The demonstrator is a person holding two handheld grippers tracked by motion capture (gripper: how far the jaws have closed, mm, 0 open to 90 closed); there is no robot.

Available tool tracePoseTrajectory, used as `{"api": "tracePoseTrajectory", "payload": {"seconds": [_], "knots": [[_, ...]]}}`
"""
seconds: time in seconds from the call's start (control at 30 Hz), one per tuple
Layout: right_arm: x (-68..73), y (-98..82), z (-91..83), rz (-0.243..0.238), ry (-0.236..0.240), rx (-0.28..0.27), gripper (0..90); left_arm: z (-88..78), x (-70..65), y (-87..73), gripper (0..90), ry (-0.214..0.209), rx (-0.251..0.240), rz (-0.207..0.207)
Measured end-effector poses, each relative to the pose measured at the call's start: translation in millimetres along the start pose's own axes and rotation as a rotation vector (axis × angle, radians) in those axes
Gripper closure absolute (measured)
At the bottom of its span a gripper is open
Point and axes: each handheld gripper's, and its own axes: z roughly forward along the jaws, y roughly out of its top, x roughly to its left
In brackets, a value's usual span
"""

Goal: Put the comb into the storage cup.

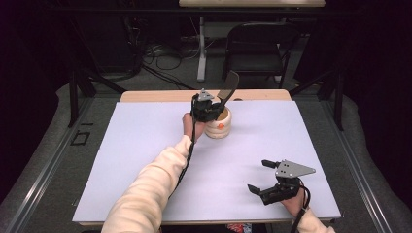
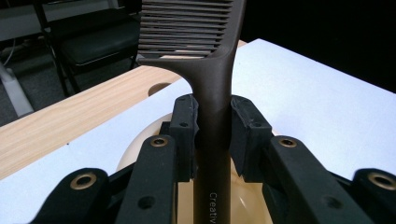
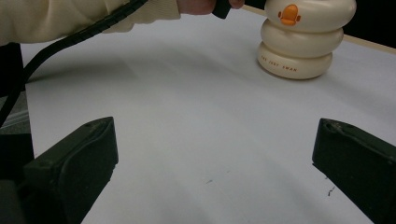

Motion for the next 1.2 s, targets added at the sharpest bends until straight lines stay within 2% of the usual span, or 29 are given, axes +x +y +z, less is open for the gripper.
{"api": "tracePoseTrajectory", "payload": {"seconds": [0.73,1.2], "knots": [[0.2,0.2,-0.4,-0.006,-0.001,-0.003,0.0,-0.9,1.7,-1.1,72.5,-0.013,0.029,0.009],[0.1,0.2,-0.7,-0.006,-0.001,-0.004,0.0,-0.2,3.7,-2.0,72.4,-0.023,0.056,-0.001]]}}
